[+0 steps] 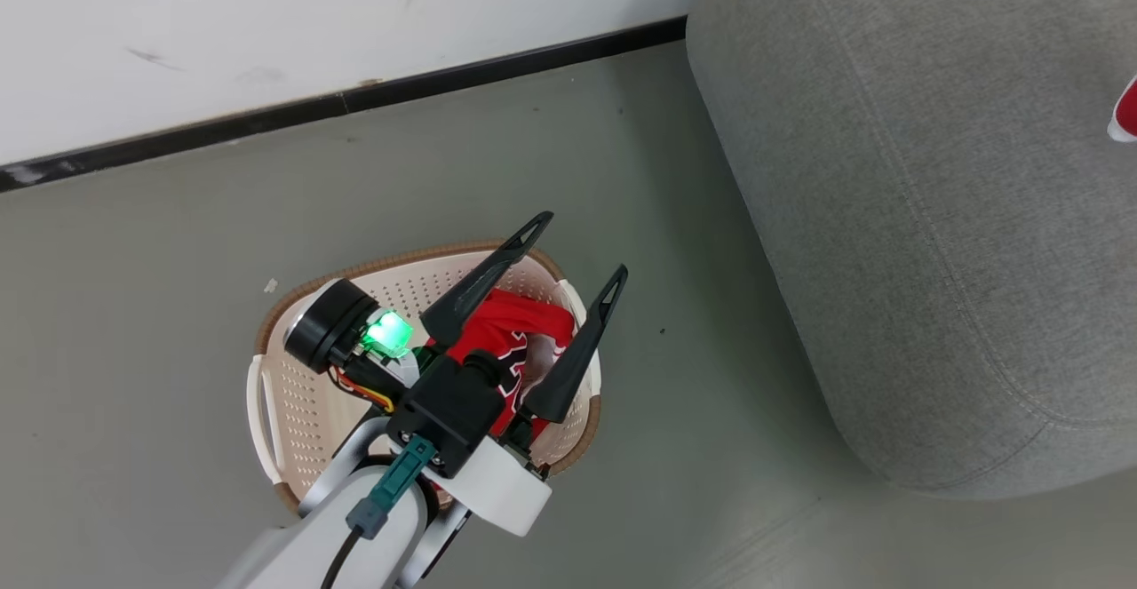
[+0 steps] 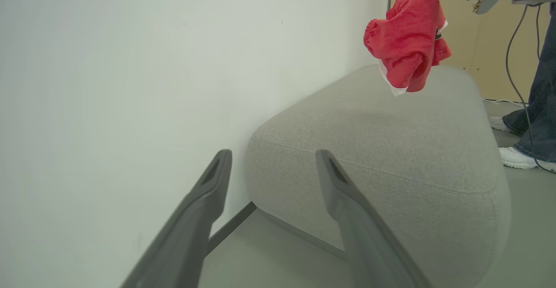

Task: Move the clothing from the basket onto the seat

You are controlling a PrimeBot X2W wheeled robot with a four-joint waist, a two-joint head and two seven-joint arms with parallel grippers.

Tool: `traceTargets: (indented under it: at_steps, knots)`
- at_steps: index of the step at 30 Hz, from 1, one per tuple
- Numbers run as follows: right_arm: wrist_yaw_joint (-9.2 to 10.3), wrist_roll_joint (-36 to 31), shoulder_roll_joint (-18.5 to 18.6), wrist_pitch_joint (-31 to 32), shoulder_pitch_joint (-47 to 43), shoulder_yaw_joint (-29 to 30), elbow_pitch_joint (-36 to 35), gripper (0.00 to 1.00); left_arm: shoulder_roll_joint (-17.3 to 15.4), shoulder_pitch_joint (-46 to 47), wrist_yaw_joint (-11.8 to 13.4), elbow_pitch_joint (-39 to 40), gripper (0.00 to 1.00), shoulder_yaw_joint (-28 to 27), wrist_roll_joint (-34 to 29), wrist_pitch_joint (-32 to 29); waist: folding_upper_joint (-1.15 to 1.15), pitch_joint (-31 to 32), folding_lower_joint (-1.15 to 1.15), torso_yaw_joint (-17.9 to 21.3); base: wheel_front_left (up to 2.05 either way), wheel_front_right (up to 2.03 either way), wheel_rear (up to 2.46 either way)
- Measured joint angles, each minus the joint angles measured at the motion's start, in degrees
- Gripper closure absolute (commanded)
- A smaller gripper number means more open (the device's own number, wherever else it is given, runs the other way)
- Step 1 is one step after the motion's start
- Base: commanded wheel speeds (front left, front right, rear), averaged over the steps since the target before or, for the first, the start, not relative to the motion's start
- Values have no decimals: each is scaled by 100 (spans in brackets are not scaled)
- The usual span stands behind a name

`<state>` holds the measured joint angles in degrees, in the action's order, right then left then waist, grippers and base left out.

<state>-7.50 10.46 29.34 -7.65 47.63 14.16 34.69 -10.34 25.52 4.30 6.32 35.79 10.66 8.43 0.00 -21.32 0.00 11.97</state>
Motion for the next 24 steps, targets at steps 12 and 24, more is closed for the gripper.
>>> traceTargets:
  at_steps: [12, 24]
  knots:
    - [0, -345, 89, -399, 56, 603, 660, 100, 88, 395, -253, 248, 0, 244, -71, -170, 0, -580, 0, -275, 0, 0, 0]
    - [0, -286, -300, -599, -143, 813, 1166, 78, 103, 637, -403, 237, 0, 299, -122, -231, 0, -1092, 0, -469, 0, 0, 0]
